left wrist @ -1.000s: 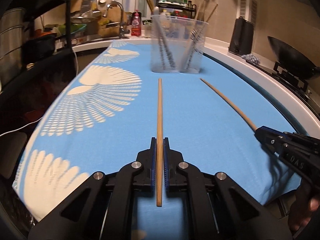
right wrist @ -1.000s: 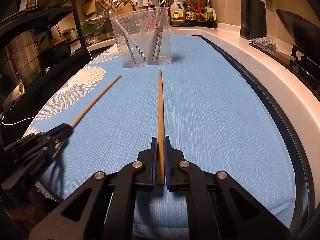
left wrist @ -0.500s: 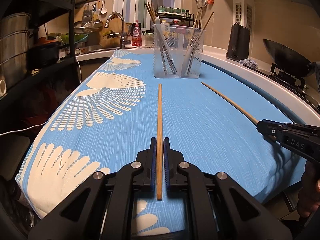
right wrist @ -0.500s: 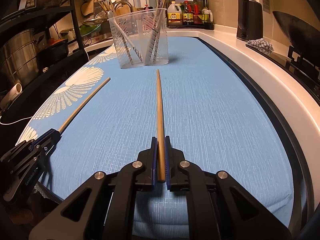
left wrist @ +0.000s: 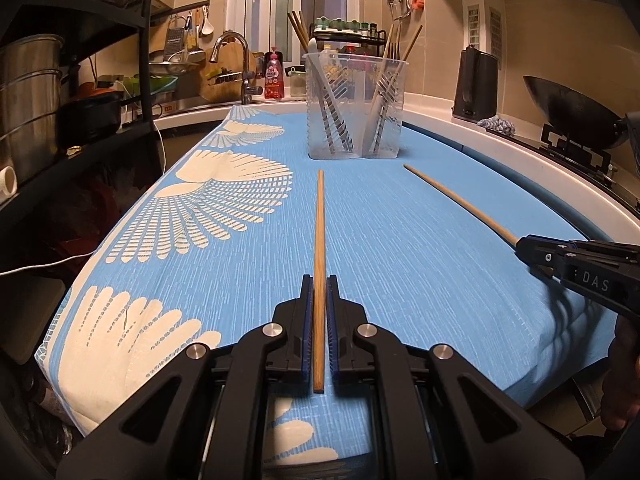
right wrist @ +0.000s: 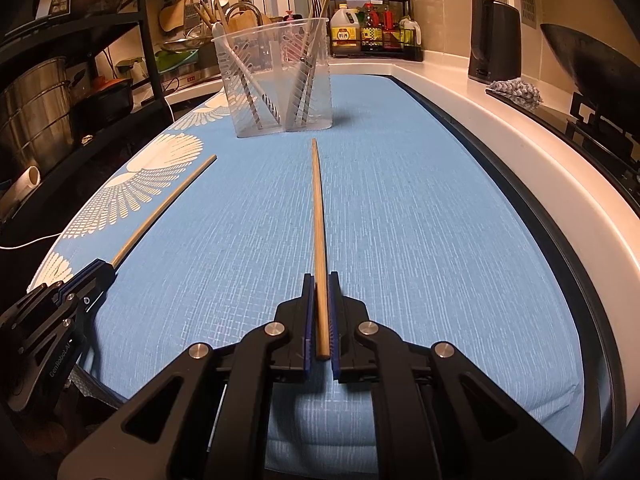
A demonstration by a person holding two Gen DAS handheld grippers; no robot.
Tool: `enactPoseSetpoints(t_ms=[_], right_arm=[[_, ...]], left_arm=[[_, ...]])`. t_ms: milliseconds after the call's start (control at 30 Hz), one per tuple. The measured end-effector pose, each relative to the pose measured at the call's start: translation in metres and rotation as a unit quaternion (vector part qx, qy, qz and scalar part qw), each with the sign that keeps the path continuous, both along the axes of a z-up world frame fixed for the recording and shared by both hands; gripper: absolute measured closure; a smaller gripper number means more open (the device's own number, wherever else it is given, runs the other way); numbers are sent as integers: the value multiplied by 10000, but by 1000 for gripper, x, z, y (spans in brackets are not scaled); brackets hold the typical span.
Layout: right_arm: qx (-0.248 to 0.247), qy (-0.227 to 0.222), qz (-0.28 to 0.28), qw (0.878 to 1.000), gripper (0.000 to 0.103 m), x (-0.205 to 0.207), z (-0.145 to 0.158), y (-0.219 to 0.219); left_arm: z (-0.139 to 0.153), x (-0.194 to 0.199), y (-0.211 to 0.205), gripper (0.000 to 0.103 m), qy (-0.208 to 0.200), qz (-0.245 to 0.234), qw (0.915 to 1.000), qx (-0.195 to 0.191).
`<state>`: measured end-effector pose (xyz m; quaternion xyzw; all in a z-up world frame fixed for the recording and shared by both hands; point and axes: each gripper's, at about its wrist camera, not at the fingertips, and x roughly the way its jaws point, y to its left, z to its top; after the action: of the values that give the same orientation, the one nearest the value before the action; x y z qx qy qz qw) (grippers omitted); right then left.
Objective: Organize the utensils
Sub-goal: 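Lift both chopsticks and carry them above the clear container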
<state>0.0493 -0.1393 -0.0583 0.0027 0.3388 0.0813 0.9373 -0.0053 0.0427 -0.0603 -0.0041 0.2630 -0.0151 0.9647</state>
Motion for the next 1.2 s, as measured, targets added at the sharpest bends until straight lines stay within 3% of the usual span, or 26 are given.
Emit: enactPoseSetpoints(t_ms=[233,633,867,1200], right_arm=[[8,-374,-27,9993,97,-7,26,-4],[-109,-1348,119,9907,97,-5,114,-5],[28,-1494,235,9885,97,13,148,-3],[44,-1465,598,9874,97,63,217,11]], left_arm=[[21,-8,5,97,-306,58,9995,81],[103,-4,10,97,-1251,-163,9914,340],[136,16,11,97,-1163,-366,9922,248],[196,84,27,97,-494,-732,9949,-481]])
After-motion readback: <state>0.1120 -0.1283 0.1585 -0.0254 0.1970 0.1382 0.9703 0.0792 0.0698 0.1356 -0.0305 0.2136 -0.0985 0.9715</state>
